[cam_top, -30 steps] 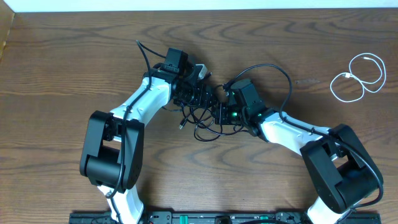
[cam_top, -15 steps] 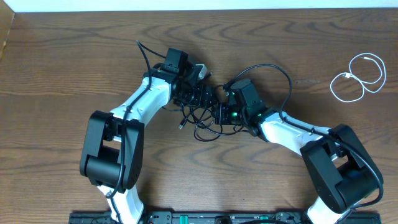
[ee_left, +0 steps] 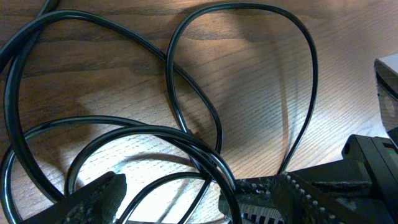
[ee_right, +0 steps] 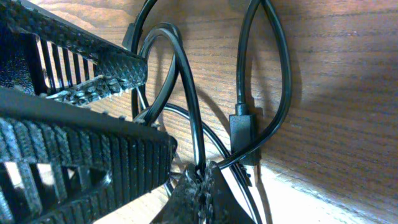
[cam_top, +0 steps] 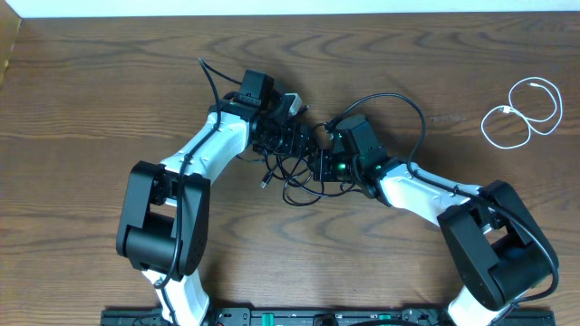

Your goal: Untangle cables

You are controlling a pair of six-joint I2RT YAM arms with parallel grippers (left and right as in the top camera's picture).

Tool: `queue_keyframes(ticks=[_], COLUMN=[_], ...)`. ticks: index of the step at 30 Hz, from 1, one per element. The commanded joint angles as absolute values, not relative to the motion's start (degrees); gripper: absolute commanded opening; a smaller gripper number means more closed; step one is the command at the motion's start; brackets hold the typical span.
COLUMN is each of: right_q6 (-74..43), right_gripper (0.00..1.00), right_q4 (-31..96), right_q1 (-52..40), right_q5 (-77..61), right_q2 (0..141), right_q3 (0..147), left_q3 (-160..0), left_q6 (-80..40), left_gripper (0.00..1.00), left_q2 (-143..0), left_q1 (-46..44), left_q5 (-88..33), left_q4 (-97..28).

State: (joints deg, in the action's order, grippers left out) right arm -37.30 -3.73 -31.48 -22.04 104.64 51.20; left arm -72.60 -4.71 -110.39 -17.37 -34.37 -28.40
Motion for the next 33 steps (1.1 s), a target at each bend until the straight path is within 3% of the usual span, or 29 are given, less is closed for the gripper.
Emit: queue_keyframes(ticks=[1,12,13,26,30,31,32,33], right_q6=[-37.67,-37.67,-37.67,-37.67,-37.67,-37.67,-37.67,-37.67], right_gripper=[0.01,0.01,0.01,0.01,0.01,0.01,0.01,0.01], right_q4=[-3.66,-3.9,-3.92,-4.58,-4.99,-5.02,-5.02,-5.04], right_q1=[-31.7,-31.7,-31.7,-31.55,-31.27,-31.16,-31.05,-30.94], right_q5=[-22.17,-22.15,-22.15,-22.17,-22.22,-22.26,-22.39,-22.79], right_q2=[105.51,105.51,105.51,105.51,105.51,105.51,105.51,105.51], right_q3=[50.63,50.63,50.63,50.63,50.63,50.63,50.63,50.63], left_q3=[-72.49,-72.49,-72.49,-73.47,-73.45,-73.36,-73.36,-73.34], left_q6=[-4.8,-4.82,-4.67,-11.81,-12.49,-12.36,-12.45,-13.06], left_gripper=[0.79,0.79,0.98,0.98,0.98,0.75,0.44,0.24], left_q2=[-110.26,-110.26,-110.1,-102.85,-102.54,-102.56,-102.56,-102.56], left_q1=[-17.5,-17.5,-17.34,-3.55,-0.62,-0.12,0.32,0.64], left_q5=[-34.83,-34.92,-34.83,-35.55,-34.98,-33.98,-32.51,-31.18], left_q4=[-28.58,-30.09,-30.96,-31.11,-36.6,-37.6,-38.76,-39.94])
